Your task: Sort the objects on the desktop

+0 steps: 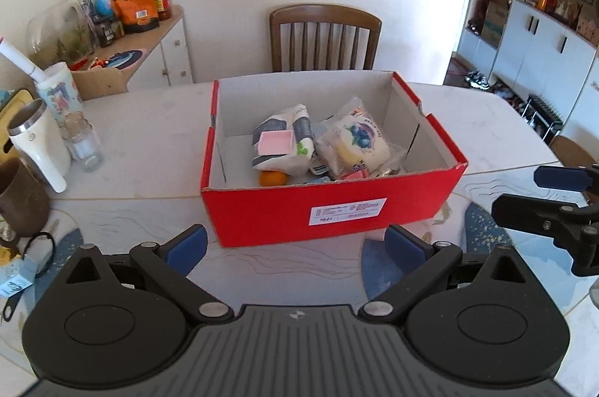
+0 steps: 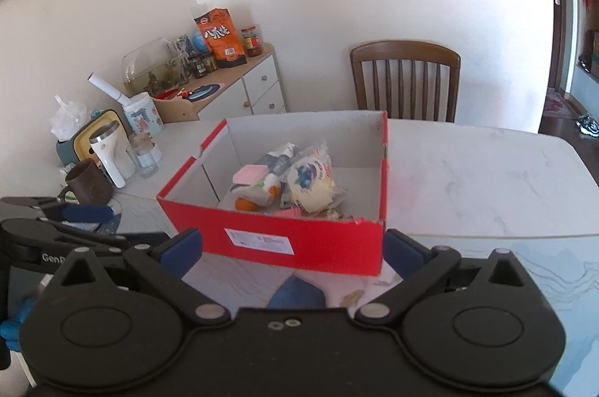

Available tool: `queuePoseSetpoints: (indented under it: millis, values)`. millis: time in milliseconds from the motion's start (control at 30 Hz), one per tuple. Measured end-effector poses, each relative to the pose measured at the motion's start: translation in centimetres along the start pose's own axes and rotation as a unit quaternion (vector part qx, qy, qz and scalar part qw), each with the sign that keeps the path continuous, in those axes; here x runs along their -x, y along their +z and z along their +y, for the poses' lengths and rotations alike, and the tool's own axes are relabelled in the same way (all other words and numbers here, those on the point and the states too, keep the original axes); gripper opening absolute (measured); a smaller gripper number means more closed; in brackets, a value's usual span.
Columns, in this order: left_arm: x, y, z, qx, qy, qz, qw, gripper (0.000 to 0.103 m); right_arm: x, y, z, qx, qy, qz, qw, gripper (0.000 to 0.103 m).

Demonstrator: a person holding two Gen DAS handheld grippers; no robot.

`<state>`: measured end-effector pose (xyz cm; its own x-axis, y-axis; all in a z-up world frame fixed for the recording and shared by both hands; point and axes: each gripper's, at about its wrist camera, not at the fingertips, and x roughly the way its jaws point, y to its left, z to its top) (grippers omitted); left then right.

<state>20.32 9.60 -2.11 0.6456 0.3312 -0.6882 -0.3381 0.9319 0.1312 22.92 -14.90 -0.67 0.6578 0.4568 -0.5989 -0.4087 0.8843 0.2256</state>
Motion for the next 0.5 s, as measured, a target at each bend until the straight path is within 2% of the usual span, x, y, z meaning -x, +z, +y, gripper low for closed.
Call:
queuePoseSetpoints:
  millis: [167, 500]
  values:
    - [-0.2, -0.4, 0.0, 0.0, -0.001, 0.013, 0.9999, 0.101, 0.3, -1.0, -0.1, -0.005, -0.009, 0.005, 1.0, 0.102]
    - [-0.1, -1.0, -0.4, -0.01, -0.003, 0.012, 0.9999, 0.101, 1.0, -2.4, -0.3, -0.018, -0.016, 0.01, 1.0, 0.102]
